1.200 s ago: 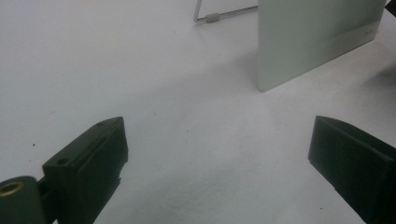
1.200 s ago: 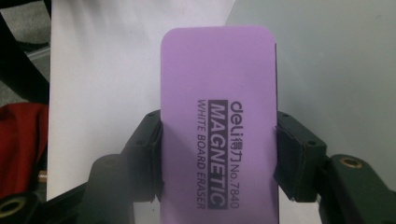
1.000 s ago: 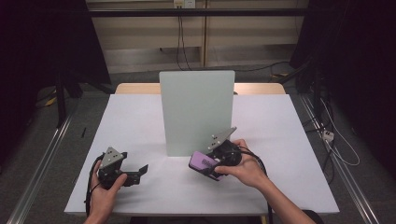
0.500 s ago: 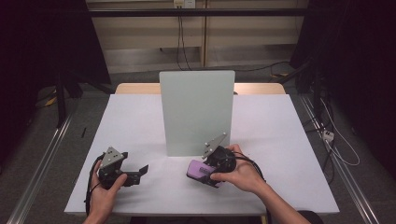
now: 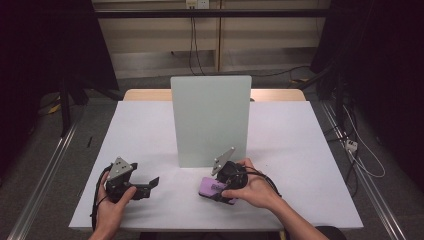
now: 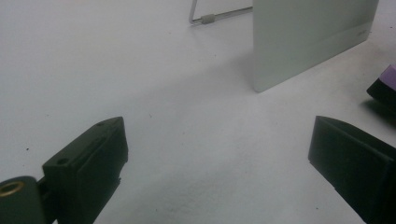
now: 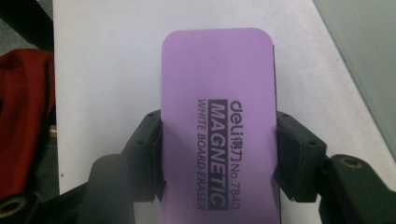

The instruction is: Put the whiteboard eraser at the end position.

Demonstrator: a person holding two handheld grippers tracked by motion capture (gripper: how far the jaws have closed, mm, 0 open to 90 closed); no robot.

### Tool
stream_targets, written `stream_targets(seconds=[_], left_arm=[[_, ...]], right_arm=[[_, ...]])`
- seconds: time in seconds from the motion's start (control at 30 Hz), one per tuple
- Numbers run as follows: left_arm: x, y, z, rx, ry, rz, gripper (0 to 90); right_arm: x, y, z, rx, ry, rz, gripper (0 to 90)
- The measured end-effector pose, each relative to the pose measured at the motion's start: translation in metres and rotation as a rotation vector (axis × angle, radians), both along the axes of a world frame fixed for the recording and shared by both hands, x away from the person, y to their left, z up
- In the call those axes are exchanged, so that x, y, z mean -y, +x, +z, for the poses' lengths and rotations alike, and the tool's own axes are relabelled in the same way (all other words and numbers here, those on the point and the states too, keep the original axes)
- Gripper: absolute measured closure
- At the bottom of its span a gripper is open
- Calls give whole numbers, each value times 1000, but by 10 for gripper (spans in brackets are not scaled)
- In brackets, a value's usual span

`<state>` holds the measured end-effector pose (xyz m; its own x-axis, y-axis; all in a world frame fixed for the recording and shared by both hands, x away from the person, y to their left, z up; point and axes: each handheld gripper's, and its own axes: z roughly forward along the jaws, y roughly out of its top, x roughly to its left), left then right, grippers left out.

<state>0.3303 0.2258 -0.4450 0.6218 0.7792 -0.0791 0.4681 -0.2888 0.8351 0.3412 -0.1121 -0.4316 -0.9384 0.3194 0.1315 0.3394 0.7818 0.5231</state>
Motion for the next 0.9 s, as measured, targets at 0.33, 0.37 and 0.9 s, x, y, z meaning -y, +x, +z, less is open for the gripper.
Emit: stream_targets(seconds=[0.33, 0.37, 0.9], left_arm=[[0, -1, 0, -1, -1, -3, 48], [0, 0, 0, -1, 0, -3, 48], [4, 2, 0, -1, -3, -20, 48]], right_arm=[[-4, -1, -6, 6, -8, 4, 417], [-5, -2, -6, 15, -11, 9, 417], [1, -1, -10, 10, 47, -42, 270]])
